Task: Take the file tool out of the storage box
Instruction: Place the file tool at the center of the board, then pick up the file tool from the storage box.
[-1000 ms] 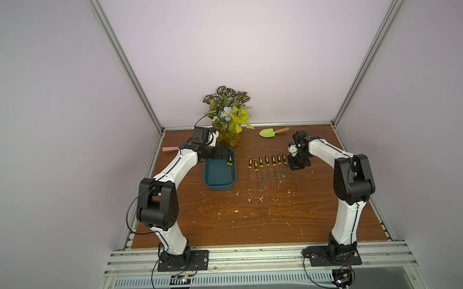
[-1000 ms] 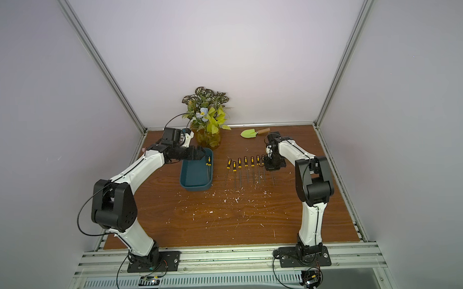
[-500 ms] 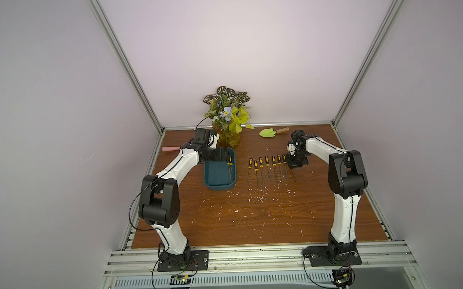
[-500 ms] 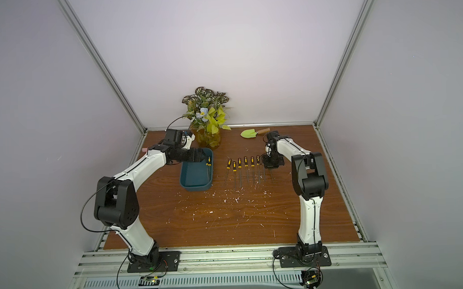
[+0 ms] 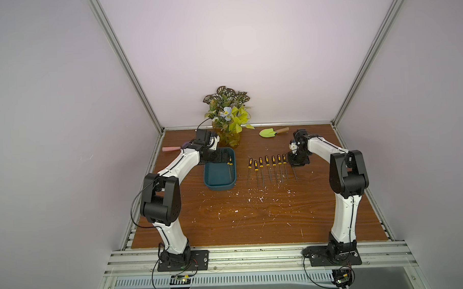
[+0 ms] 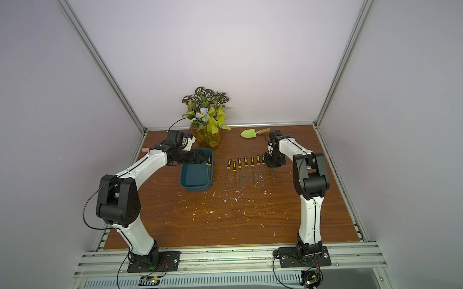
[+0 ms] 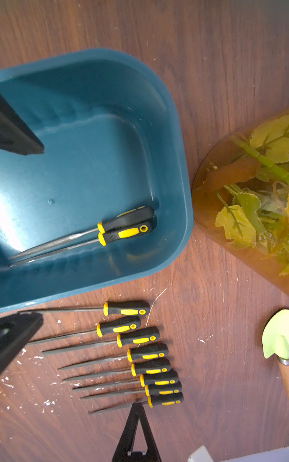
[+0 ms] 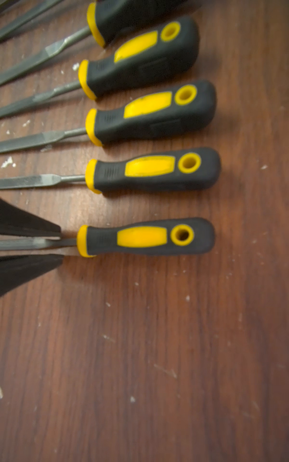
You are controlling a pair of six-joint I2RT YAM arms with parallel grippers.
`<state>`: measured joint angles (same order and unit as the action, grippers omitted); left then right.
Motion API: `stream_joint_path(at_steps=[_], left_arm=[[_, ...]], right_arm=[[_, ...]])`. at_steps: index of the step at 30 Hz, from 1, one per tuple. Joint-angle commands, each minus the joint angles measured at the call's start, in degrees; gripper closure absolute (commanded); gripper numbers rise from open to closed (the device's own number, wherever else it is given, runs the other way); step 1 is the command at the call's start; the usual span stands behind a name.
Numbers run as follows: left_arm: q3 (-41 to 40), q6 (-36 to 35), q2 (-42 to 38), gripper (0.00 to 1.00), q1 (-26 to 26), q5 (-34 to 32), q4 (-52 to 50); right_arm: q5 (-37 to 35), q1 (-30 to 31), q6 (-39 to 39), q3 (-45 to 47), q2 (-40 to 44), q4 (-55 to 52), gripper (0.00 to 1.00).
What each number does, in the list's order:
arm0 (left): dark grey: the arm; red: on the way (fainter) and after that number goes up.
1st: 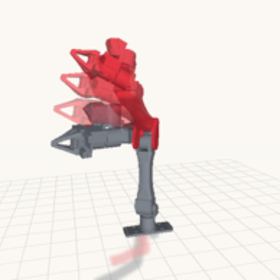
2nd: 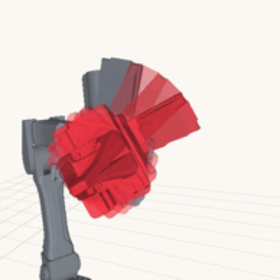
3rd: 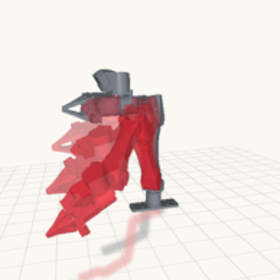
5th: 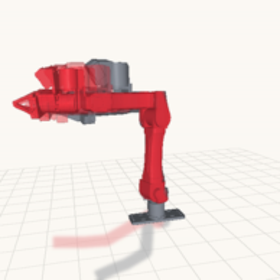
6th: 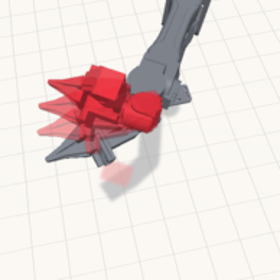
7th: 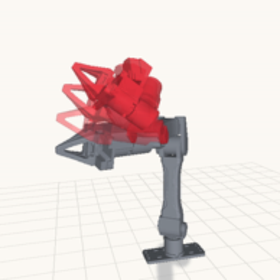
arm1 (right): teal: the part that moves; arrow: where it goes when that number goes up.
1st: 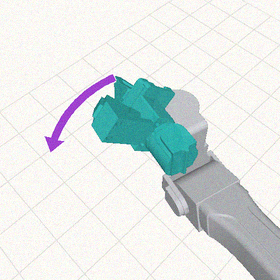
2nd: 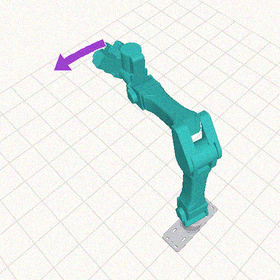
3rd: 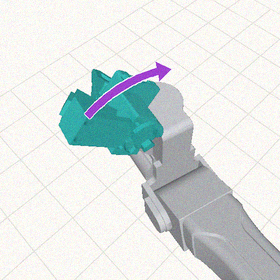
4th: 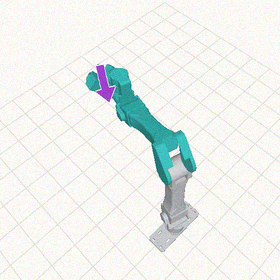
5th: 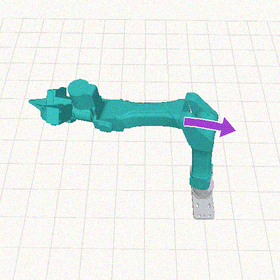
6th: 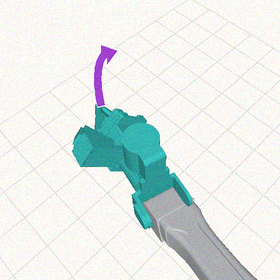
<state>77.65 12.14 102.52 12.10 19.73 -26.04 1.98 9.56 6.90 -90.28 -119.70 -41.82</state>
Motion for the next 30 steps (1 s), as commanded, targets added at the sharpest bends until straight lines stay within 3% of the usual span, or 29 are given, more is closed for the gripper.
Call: stream_joint_path(at_steps=[1, 7, 18, 30], left_arm=[[0.93, 0.27, 0.97, 0.00, -0.52, -0.93, -1.63], [1.10, 2.24, 3.28, 0.01, 0.03, -2.55, -1.59], [6.18, 5.08, 10.45, 0.18, 1.74, -7.28, -1.90], [12.24, 6.40, 16.80, 0.25, 4.39, -12.29, -3.04]], right_arm=[[1.09, -0.17, 0.46, -2.70, 2.53, -0.90, 0.80], [0.80, -0.38, 1.09, -4.21, 8.05, -2.18, 0.78], [1.16, -2.22, 0.48, -2.86, 14.67, -3.29, 0.76], [2.81, -4.55, -0.39, 0.44, 17.21, -2.14, 0.76]])
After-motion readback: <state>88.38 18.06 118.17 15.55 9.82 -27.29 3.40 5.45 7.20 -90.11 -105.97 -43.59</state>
